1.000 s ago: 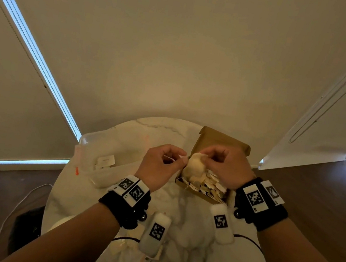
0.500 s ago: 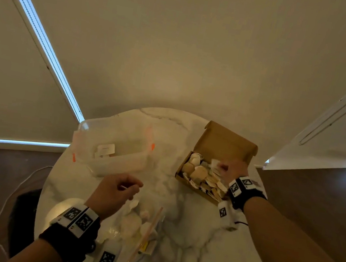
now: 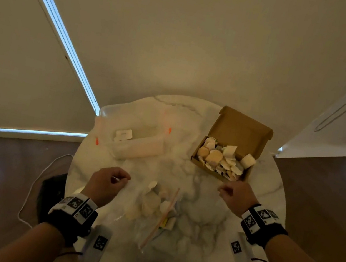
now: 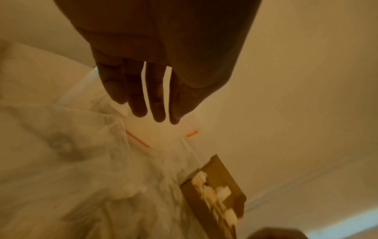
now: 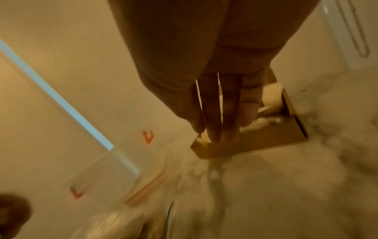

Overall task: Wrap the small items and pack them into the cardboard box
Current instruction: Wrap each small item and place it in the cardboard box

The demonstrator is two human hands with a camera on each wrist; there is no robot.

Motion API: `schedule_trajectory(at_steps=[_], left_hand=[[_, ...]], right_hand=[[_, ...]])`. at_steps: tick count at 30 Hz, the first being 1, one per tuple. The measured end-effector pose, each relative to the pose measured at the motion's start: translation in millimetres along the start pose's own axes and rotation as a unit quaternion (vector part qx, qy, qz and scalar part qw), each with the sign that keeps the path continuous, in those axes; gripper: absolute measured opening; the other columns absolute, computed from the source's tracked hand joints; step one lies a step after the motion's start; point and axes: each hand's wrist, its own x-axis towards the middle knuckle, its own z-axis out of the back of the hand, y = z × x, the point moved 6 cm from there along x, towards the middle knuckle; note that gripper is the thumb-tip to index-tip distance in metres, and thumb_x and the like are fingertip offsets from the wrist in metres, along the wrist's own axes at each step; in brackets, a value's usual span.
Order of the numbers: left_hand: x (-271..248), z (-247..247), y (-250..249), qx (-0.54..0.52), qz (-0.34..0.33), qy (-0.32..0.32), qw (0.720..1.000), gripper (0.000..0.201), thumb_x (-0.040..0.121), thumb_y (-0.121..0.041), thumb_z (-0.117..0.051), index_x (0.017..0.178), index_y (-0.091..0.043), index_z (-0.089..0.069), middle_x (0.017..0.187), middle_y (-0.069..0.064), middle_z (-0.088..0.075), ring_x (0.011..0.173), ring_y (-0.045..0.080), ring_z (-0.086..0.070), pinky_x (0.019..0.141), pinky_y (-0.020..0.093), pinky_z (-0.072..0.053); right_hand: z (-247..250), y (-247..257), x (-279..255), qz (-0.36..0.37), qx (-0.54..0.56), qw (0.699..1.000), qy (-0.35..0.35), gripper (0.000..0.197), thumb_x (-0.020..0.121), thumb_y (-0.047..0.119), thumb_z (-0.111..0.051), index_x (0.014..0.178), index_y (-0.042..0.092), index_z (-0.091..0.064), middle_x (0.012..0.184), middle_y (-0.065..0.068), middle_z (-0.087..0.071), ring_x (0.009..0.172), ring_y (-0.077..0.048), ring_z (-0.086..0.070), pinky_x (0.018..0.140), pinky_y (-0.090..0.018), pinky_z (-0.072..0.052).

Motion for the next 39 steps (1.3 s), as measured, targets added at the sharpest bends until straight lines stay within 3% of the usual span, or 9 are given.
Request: schedule_trajectory(at_steps=[4,7,10,13,15,18,25,33,39], left_hand=[[-33,-48,-34,0.079,-0.150,0.165,0.972,0.017,0.090,-0.031,-0.063,0.101,-0.044,-0.063,0.109,-0.015,-0.054,0.091,-0.003,-0.052,0.081,0.015,-0.040],[-53,-93,-37,0.211,-0.224,0.260,0.915,0.034,0.092,-0.051,-0.051,0.126,-0.047,-0.053,0.131,-0.009,-0.039,0.114,0.013,-0.043,0.099,0.031,-0.040],[-58,-112,-29,0.324,-0.208,0.284,0.878,0.045,0.091,-0.058,-0.047,0.133,-0.043,-0.048,0.136,0.001,-0.033,0.119,0.024,-0.038,0.102,0.042,-0.041],[-49,-105,-20,0.317,-0.144,0.254,0.902,0.044,0.093,-0.038,-0.056,0.134,-0.023,-0.051,0.134,0.004,-0.040,0.117,0.025,-0.046,0.100,0.039,-0.043],[-41,-97,-16,0.283,-0.117,0.211,0.928,0.036,0.093,-0.019,-0.056,0.128,-0.015,-0.053,0.131,0.004,-0.042,0.108,0.027,-0.054,0.093,0.037,-0.046],[-35,-90,-11,0.244,-0.099,0.177,0.948,0.035,0.091,-0.009,-0.055,0.126,-0.012,-0.052,0.130,0.005,-0.041,0.101,0.032,-0.058,0.088,0.040,-0.047],[-31,-93,-10,0.211,-0.075,0.168,0.960,0.036,0.091,-0.009,-0.054,0.127,-0.013,-0.051,0.128,0.005,-0.042,0.101,0.033,-0.059,0.087,0.040,-0.048],[-30,-103,3,0.184,-0.058,0.168,0.967,0.042,0.090,-0.014,-0.059,0.131,-0.018,-0.050,0.132,0.000,-0.039,0.108,0.029,-0.057,0.092,0.035,-0.048],[-27,-103,3,0.184,-0.059,0.158,0.968,0.043,0.090,-0.016,-0.059,0.132,-0.017,-0.049,0.131,0.000,-0.040,0.105,0.027,-0.057,0.090,0.036,-0.049]], right_hand=[[-65,30,-22,0.024,-0.017,0.994,0.107,0.019,0.089,0.023,-0.060,0.100,0.016,-0.074,0.103,-0.004,-0.072,0.096,-0.019,-0.065,0.079,-0.020,-0.044],[-102,58,-27,0.046,-0.007,0.983,0.176,0.031,0.092,0.017,-0.053,0.120,0.018,-0.066,0.109,-0.003,-0.069,0.100,-0.018,-0.064,0.081,-0.015,-0.041],[-116,81,-26,0.059,0.078,0.979,0.180,0.045,0.090,0.005,-0.051,0.130,0.023,-0.058,0.093,-0.004,-0.069,0.080,-0.014,-0.063,0.068,-0.011,-0.043],[-123,89,-22,0.094,0.118,0.980,0.128,0.050,0.086,0.002,-0.053,0.131,0.023,-0.057,0.077,-0.001,-0.064,0.068,-0.016,-0.059,0.066,-0.014,-0.044],[-132,95,-19,0.130,0.063,0.981,0.132,0.052,0.085,0.008,-0.059,0.136,0.016,-0.052,0.102,-0.009,-0.067,0.093,-0.024,-0.061,0.085,-0.027,-0.046],[-156,100,-16,0.173,-0.110,0.962,0.180,0.066,0.089,0.026,-0.062,0.147,0.011,-0.033,0.151,-0.014,-0.034,0.136,-0.031,-0.035,0.112,-0.036,-0.028],[-181,106,-10,0.162,-0.279,0.919,0.226,0.063,0.100,0.018,-0.040,0.152,0.007,-0.006,0.158,-0.019,-0.007,0.142,-0.040,-0.017,0.116,-0.050,-0.021],[-188,104,-9,0.147,-0.292,0.925,0.193,0.053,0.104,0.014,-0.026,0.152,0.007,-0.005,0.156,-0.023,-0.014,0.139,-0.041,-0.022,0.112,-0.049,-0.024],[-193,96,-6,0.140,-0.248,0.933,0.221,0.041,0.100,0.013,-0.041,0.140,0.005,-0.042,0.150,-0.023,-0.028,0.134,-0.039,-0.033,0.111,-0.046,-0.030]])
